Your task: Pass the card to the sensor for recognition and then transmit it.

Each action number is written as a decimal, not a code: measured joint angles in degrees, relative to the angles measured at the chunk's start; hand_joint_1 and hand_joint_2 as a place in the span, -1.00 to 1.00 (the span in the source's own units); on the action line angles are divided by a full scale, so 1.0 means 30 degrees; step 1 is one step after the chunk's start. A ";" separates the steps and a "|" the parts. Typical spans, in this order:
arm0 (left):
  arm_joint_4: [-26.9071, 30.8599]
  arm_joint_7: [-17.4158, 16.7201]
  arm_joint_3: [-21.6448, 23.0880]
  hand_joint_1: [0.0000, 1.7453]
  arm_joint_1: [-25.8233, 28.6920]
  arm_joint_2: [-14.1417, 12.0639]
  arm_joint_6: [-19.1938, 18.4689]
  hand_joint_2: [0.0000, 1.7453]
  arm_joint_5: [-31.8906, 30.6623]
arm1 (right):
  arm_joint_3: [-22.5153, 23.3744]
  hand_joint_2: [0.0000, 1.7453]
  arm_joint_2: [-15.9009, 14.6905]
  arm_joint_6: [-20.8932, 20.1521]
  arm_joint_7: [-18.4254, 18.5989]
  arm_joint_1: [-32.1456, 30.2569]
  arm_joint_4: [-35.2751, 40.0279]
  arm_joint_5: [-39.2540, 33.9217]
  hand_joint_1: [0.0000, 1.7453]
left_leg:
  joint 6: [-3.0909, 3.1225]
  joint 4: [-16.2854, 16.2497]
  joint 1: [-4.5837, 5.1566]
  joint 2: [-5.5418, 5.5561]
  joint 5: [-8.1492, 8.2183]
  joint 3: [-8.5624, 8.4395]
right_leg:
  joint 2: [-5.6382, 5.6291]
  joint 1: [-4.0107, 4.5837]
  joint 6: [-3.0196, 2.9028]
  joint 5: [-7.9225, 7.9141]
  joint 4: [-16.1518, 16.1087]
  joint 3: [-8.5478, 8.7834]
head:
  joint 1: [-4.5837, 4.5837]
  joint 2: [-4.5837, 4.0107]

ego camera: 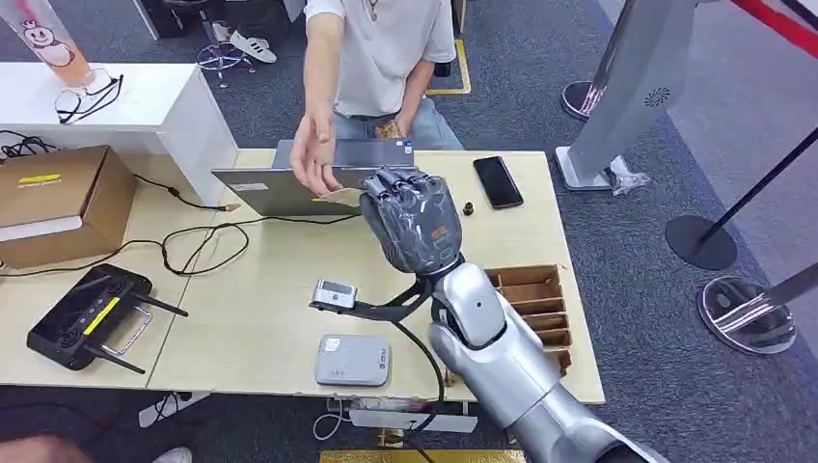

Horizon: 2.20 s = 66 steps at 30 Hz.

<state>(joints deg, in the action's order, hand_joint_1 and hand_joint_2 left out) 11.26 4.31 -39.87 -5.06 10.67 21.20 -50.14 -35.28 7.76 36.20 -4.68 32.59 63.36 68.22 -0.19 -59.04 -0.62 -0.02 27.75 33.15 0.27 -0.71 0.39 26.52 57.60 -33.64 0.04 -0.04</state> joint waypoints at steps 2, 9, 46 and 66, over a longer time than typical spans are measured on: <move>0.0000 0.0000 0.0037 -1.00 -0.0024 -0.0007 0.0000 -1.00 -0.0015 | 0.0007 1.00 0.0117 0.0313 0.0241 0.0206 -0.0350 0.0583 1.00 | 0.0000 0.0000 0.0000 0.0000 0.0000 -0.0001 | -0.0003 0.0000 0.0000 0.0000 0.0000 -0.0001 | 0.0000 0.0000; 0.0000 -0.0051 0.0335 -1.00 -0.0067 0.0000 -0.0007 -1.00 -0.0102 | 0.0066 1.00 0.0488 0.1056 0.0874 0.1001 -0.1457 0.2266 1.00 | -0.0001 0.0000 0.0000 -0.0001 -0.0001 -0.0002 | -0.0001 0.0000 0.0000 -0.0001 0.0000 0.0000 | 0.0000 0.0000; 0.0000 -0.2397 0.0452 -1.00 -0.1277 -0.0182 0.0131 -1.00 0.0007 | 0.1202 1.00 0.2827 0.1063 -0.0583 0.2386 -0.5916 0.2644 -1.00 | -0.0005 -0.0001 0.0000 0.0001 -0.0005 0.0000 | 0.0001 0.0000 -0.0002 -0.0002 0.0009 -0.0001 | 0.0000 0.0000; 0.0000 -0.2397 0.0452 -1.00 -0.1316 -0.0102 0.0146 -1.00 -0.0015 | 0.0940 1.00 0.2754 0.1114 -0.0350 0.2518 -0.6025 0.2090 -1.00 | -0.0005 0.0000 -0.0001 0.0000 -0.0006 -0.0003 | -0.0002 0.0000 -0.0002 -0.0002 0.0010 -0.0003 | 0.0000 0.0000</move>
<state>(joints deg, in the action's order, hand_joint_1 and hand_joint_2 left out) 11.26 -2.89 -38.51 -9.01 10.36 21.64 -50.18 -32.46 16.02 39.54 -5.73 40.14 45.29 74.49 -0.21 -59.04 -0.62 -0.02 27.73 33.14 0.26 -0.71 0.38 26.51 57.63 -33.65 0.04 -0.04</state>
